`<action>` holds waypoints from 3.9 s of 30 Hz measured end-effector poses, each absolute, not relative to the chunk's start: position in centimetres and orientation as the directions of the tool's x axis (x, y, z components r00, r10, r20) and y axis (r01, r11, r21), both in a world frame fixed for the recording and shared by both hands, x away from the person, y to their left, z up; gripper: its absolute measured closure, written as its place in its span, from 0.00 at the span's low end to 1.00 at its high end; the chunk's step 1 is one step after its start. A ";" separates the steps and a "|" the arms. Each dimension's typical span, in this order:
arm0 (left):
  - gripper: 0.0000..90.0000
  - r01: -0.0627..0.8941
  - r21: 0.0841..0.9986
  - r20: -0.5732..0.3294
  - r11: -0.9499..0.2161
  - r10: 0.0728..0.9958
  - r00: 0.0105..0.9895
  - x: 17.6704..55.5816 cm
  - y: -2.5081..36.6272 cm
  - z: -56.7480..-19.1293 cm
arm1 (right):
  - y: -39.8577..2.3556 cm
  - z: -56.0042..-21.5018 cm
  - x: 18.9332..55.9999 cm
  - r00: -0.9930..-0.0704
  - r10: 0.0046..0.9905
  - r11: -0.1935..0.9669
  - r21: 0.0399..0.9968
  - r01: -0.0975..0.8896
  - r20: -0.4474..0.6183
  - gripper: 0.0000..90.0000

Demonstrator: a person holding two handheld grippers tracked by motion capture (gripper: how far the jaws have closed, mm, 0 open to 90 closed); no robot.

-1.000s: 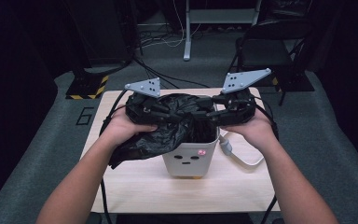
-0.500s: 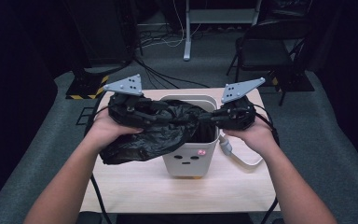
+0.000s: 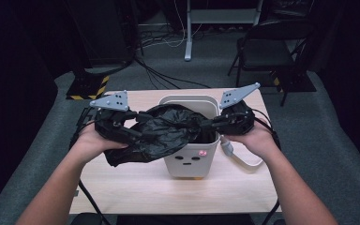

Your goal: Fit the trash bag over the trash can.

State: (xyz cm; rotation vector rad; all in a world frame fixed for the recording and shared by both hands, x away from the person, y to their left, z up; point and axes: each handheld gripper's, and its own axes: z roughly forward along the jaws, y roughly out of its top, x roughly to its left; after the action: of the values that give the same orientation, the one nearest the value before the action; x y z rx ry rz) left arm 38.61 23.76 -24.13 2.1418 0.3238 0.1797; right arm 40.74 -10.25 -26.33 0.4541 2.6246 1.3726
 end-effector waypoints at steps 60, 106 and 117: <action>0.84 0.108 0.843 -0.006 -0.527 0.191 0.981 36.6 22.6 -22.8 | -11.6 -25.0 38.6 -0.940 0.340 0.461 0.874 0.150 -0.018 0.70; 0.50 0.157 0.878 -0.022 -0.451 0.290 0.957 37.3 22.1 -24.7 | -10.3 -24.9 35.8 -0.973 0.222 0.428 0.903 0.033 -0.070 0.96; 0.99 0.126 0.860 0.036 -0.495 0.305 0.952 37.9 22.1 -24.0 | -12.8 -24.5 35.3 -0.961 0.259 0.381 0.924 0.013 -0.094 0.96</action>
State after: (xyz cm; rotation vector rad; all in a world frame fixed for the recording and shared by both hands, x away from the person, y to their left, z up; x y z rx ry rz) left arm 37.91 22.11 -24.02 2.0913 0.3046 0.2240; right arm 35.28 -12.83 -24.50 0.2424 2.4172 1.6147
